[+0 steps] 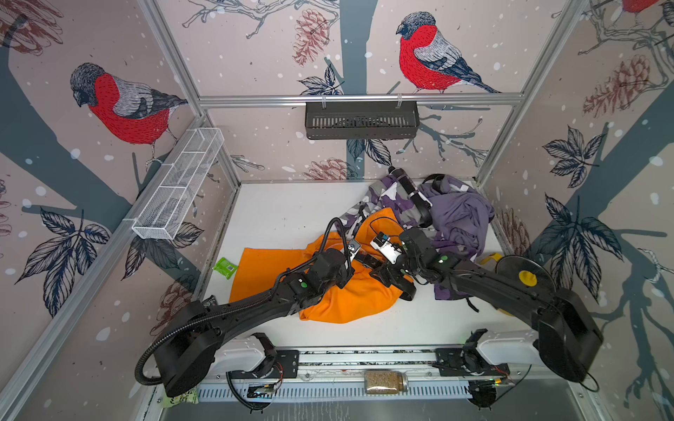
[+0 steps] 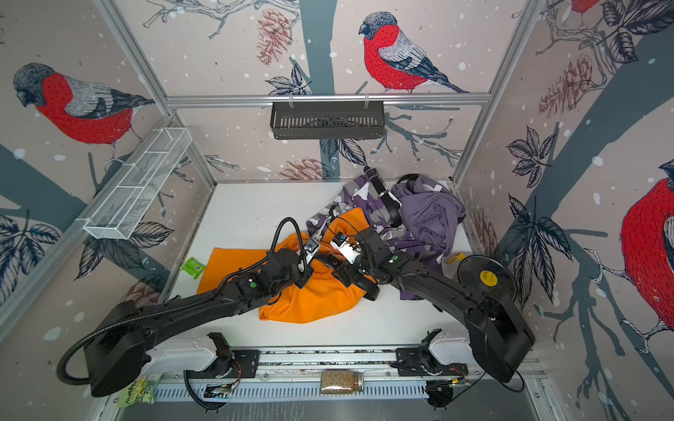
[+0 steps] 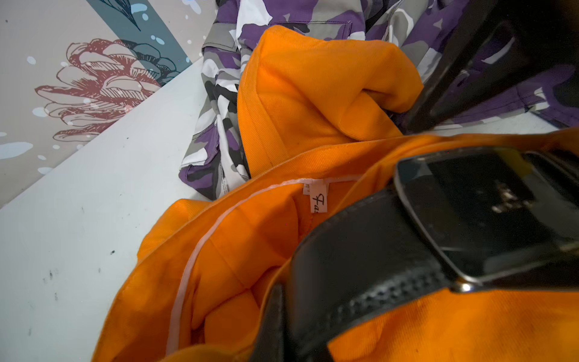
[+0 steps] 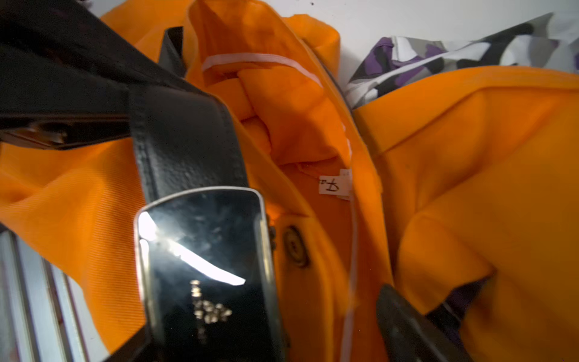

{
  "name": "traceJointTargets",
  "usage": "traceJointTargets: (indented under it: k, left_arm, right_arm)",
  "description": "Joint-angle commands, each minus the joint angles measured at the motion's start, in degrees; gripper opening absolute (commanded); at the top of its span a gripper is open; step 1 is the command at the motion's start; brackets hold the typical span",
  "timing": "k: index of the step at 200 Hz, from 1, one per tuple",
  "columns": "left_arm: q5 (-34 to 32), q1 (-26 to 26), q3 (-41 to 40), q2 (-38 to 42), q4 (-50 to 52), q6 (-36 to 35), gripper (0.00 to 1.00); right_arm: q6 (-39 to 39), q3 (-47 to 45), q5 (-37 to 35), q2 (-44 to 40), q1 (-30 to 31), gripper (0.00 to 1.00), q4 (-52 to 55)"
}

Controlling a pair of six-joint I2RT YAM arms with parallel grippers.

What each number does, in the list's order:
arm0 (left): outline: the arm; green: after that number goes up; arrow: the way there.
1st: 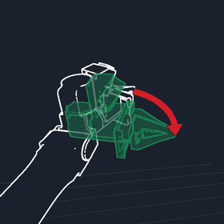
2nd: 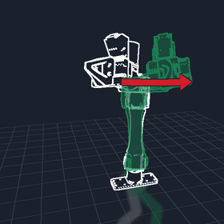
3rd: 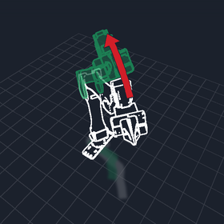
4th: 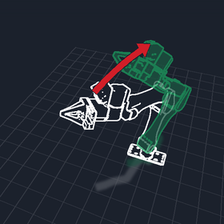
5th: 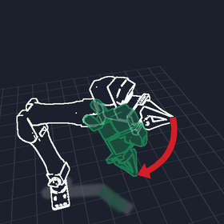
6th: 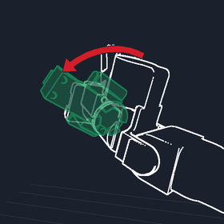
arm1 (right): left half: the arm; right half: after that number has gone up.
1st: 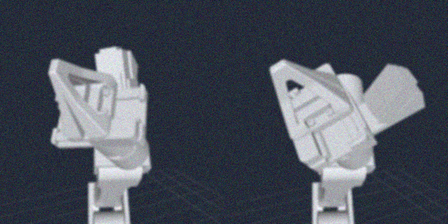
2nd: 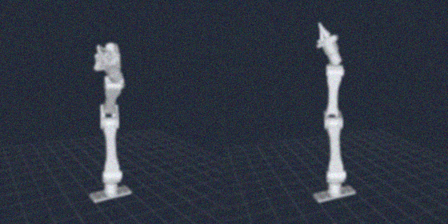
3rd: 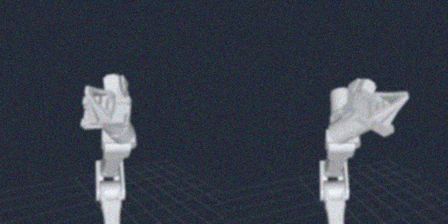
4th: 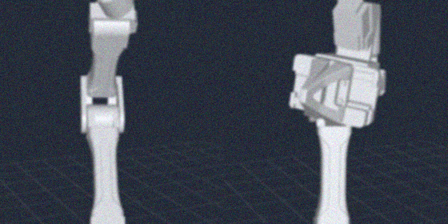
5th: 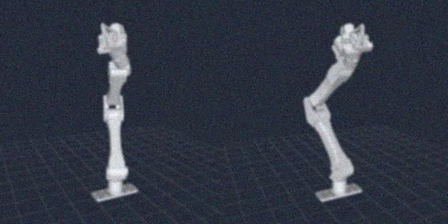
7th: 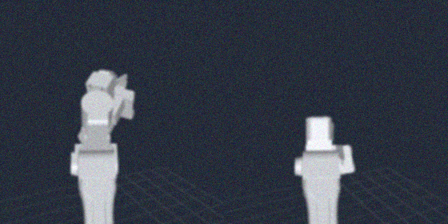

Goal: Remove the belt from the trousers

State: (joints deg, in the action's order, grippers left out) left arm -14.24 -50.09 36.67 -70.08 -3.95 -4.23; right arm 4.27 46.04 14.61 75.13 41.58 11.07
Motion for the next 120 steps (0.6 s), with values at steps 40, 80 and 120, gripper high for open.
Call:
traceJointTargets:
  k: [40,80,120]
  left_arm:
    - [-1.17,-0.45,-1.53,2.77,0.71,4.33,0.0]
    - [-0.4,-0.45,-1.77,3.42,0.49,4.5,0.0]
    - [0.02,-0.45,-1.86,3.89,0.3,4.68,0.0]
  right_arm:
    - [-0.34,-1.86,-10.35,-3.06,6.11,0.99,-7.06]
    - [1.0,0.51,-12.11,-0.98,8.9,0.99,-7.95]
    - [2.08,3.36,-15.31,2.35,10.53,0.99,-8.42]
